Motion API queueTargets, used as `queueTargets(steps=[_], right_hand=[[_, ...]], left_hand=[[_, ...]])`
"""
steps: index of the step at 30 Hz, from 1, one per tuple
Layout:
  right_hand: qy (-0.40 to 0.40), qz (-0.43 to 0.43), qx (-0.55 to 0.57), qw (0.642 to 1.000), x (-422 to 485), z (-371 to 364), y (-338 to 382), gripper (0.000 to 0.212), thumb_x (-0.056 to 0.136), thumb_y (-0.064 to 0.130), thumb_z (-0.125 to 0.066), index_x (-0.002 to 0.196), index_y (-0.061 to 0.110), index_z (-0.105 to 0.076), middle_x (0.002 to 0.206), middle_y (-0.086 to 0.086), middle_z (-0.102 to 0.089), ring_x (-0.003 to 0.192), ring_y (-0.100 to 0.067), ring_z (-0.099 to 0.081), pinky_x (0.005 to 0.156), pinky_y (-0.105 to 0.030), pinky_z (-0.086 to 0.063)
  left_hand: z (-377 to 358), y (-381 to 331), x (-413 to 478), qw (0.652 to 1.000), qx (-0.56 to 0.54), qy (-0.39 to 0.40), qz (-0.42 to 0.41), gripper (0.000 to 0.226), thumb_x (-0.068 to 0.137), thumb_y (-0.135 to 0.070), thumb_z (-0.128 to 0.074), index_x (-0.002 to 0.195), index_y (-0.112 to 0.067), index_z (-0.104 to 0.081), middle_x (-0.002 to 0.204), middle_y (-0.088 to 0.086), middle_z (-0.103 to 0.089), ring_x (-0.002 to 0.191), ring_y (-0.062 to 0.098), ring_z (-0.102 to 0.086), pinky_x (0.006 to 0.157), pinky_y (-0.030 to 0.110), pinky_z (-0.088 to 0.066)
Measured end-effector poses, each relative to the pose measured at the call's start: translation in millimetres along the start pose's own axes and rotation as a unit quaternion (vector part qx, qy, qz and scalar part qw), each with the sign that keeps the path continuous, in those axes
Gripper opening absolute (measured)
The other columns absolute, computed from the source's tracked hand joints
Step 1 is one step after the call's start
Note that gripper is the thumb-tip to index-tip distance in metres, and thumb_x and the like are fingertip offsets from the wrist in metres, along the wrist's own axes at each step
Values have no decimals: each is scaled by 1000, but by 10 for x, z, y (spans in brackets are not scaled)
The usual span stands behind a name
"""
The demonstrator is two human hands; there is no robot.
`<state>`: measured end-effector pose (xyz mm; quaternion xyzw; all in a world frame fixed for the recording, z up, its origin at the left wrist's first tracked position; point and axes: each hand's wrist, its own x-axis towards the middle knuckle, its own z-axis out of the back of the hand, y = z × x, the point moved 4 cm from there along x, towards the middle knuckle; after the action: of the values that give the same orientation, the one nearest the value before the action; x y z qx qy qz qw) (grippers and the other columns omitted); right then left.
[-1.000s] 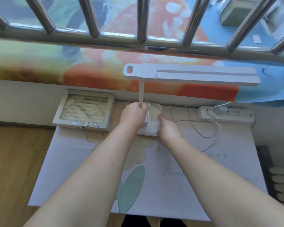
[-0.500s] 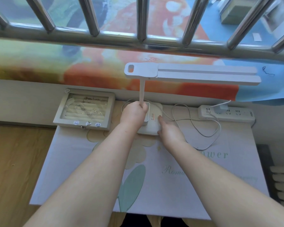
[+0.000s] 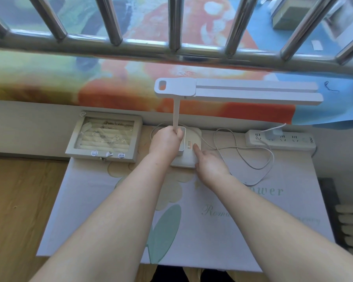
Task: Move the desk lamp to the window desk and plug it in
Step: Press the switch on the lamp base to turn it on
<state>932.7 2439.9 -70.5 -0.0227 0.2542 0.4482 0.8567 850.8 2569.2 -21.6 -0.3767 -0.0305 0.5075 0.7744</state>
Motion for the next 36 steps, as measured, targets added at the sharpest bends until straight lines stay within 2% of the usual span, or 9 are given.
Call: queueTargets(steps=[6, 13, 19, 24, 30, 36], right_hand=[[-12, 5, -14, 1000, 11, -1, 7, 68, 93, 12, -40, 154, 20, -11, 128, -10, -51, 116, -32, -49, 79, -37, -41], [-12, 0, 5, 1000, 8, -7, -14, 73, 91, 12, -40, 154, 22, -4, 128, -8, -52, 114, -30, -49, 75, -34, -37], [-10, -1, -2, 1000, 20, 1, -8, 74, 91, 11, -39, 155, 24, -3, 130, -7, -51, 115, -30, -50, 75, -34, -36], [-10, -1, -15, 1000, 25, 13, -4, 70, 93, 12, -39, 154, 23, -9, 130, -8, -51, 115, -31, -50, 73, -33, -35], [-4, -2, -15, 1000, 38, 24, 0, 70, 92, 13, -41, 154, 24, -9, 130, -9, -52, 115, -32, -51, 75, -34, -36], [-2, -4, 6, 1000, 25, 38, -9, 70, 93, 16, -40, 155, 25, -8, 131, -10, -53, 117, -32, -54, 85, -36, -43]], left_hand=[[-21, 6, 21, 1000, 15, -2, -8, 37, 97, -32, -36, 92, -6, -62, 98, 17, -66, 87, 33, -58, 65, 31, -36], [-22, 24, 22, 1000, 3, 0, -11, 26, 96, -33, -38, 82, -17, -53, 96, 15, -66, 78, 29, -52, 64, 32, -36], [-32, 30, 37, 1000, 6, 0, -7, 27, 96, -33, -38, 82, -16, -54, 96, 15, -66, 79, 30, -53, 65, 32, -37], [-33, 20, 33, 1000, 4, -7, -11, 34, 96, -33, -38, 90, -9, -60, 98, 16, -66, 89, 34, -59, 66, 32, -39], [-25, 12, 27, 1000, 11, -3, -2, 37, 97, -33, -37, 98, -7, -63, 100, 17, -67, 92, 34, -60, 67, 32, -39], [-4, -5, 0, 1000, 18, 4, 0, 38, 98, -34, -35, 98, -8, -63, 101, 16, -67, 95, 35, -60, 70, 34, -41]])
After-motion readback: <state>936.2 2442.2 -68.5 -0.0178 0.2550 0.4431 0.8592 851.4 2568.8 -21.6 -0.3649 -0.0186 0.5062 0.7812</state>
